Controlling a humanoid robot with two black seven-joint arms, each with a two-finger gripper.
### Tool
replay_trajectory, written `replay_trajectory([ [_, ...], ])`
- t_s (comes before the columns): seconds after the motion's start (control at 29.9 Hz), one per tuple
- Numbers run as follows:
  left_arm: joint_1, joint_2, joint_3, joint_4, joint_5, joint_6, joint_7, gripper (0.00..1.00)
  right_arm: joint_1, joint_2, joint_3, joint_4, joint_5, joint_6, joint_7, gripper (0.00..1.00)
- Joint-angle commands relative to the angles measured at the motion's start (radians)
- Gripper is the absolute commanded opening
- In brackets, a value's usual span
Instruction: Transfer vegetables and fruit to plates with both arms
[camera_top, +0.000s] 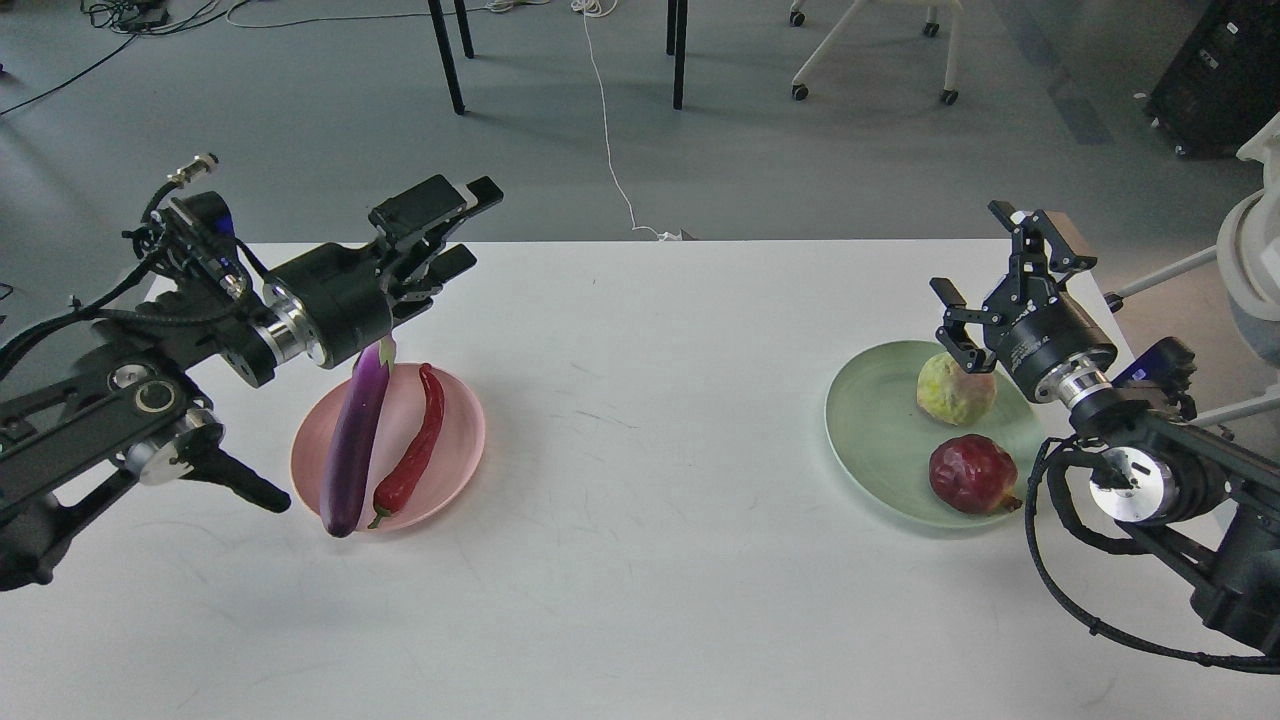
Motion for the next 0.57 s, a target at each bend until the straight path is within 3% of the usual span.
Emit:
replay_trajectory([
  [0.0,0.176,-0.128,-0.194,0.044,-0.018,0.051,-0.032,0.99,-0.008,0.053,0.001,-0.002,0.000,-0.001,0.000,0.99],
  [0.13,0.311,-0.240,-0.406,0.140,-0.015,-0.071,-0.032,0.99,-0.014,0.058,0.003,0.004,0.001,0.004,0.000,0.99],
  [0.23,0.339,-0.298,-0.493,0.225,-0.018,-0.228,-0.032,0.99,-0.005,0.050,-0.011,0.004,0.001,0.006,0.000,0.99],
  [0.3,0.351,-0.309,-0.530,0.260,-0.018,-0.283,-0.030,0.99,-0.002,0.056,-0.014,0.004,0.001,0.007,0.000,0.99],
  [0.53,0.360,-0.335,-0.541,0.266,-0.026,-0.305,-0.026,0.99,-0.014,0.032,-0.005,0.038,0.002,0.018,0.000,0.99],
])
